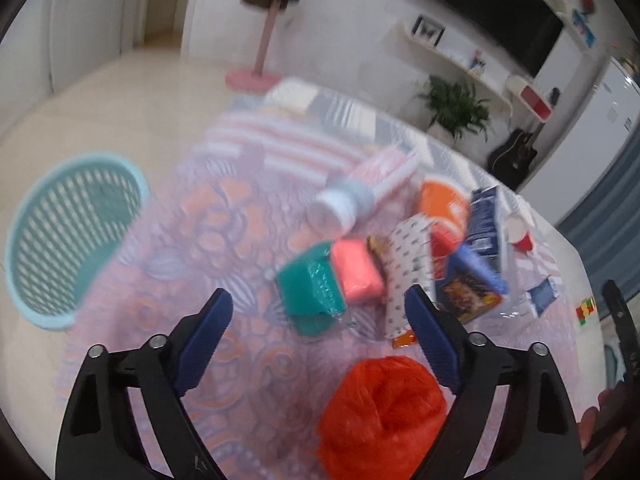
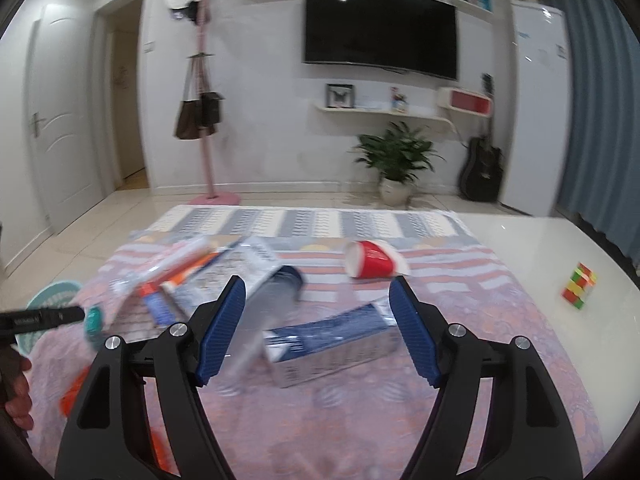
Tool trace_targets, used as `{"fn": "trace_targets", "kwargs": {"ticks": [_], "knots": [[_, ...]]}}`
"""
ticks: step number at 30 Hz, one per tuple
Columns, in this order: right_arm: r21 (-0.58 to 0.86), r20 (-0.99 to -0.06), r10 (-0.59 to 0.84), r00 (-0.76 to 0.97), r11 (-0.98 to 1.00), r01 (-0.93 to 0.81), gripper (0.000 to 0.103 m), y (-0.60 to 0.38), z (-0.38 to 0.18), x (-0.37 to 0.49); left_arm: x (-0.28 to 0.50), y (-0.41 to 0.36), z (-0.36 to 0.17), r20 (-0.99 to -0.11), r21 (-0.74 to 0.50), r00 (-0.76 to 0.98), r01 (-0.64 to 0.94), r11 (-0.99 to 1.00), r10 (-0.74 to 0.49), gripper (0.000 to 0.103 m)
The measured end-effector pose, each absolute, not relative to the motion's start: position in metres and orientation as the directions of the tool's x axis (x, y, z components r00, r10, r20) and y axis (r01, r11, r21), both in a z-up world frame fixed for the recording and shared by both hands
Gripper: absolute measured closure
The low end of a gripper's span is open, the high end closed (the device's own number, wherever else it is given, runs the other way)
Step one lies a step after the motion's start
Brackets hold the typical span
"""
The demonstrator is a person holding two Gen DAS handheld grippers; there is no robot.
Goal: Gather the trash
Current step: 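Grasp the teal packet with the left tool while the right tool grasps the blue milk carton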
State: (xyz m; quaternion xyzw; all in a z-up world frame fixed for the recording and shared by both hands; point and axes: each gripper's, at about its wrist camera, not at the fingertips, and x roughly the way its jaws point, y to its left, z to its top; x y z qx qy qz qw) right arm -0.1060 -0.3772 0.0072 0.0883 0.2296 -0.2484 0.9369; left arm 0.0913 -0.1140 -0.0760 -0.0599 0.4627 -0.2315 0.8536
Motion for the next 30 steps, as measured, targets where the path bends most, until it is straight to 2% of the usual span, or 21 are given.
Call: {"fn": "trace_targets", "kwargs": {"ticks": [5, 7, 11, 14, 17, 20, 23, 27, 30], "knots": [[0.065, -0.532, -0.436, 0.726, 0.834, 0.548, 0.033, -0.405, -0.010, -0.105, 0.101, -0.120, -0.101, -0.785, -0.322, 0.435, 0.323, 0.890, -0.442, 0.024], [0.076, -0.570, -0.414, 0.710, 0.833, 0.548, 0.033, -0.407, -0.019, -0.100, 0.106, -0.122, -0.107, -0.789, -0.327, 0.426, 0.320, 0.889, -0.443, 0.028], [0.131, -0.643, -0.358, 0.677, 0.819, 0.558, 0.033, -0.408, -0.034, -0.082, 0.110, -0.128, -0.107, -0.798, -0.296, 0.426, 0.339, 0.893, -0.427, 0.040], [0.144, -0.688, -0.358, 0.631, 0.785, 0.603, 0.032, -0.407, -0.038, -0.065, 0.110, -0.131, -0.107, -0.789, -0.313, 0.412, 0.368, 0.876, -0.455, 0.058], [0.152, -0.735, -0.369, 0.570, 0.729, 0.668, 0.032, -0.411, -0.049, -0.048, 0.109, -0.135, -0.106, -0.786, -0.296, 0.421, 0.386, 0.873, -0.453, 0.067], [0.163, -0.774, -0.377, 0.509, 0.657, 0.736, 0.032, -0.420, -0.061, -0.040, 0.109, -0.135, -0.106, -0.782, -0.293, 0.424, 0.396, 0.870, -0.457, 0.068], [0.174, -0.776, -0.388, 0.497, 0.626, 0.760, 0.032, -0.425, -0.063, -0.037, 0.110, -0.134, -0.105, -0.775, -0.308, 0.421, 0.400, 0.863, -0.472, 0.069], [0.217, -0.800, -0.339, 0.494, 0.605, 0.766, 0.032, -0.429, -0.062, -0.027, 0.107, -0.132, -0.104, -0.768, -0.307, 0.428, 0.408, 0.860, -0.477, 0.069], [0.201, -0.814, -0.337, 0.472, 0.599, 0.775, 0.027, -0.429, -0.061, -0.017, 0.106, -0.131, -0.103, -0.766, -0.307, 0.430, 0.409, 0.859, -0.478, 0.069]]}}
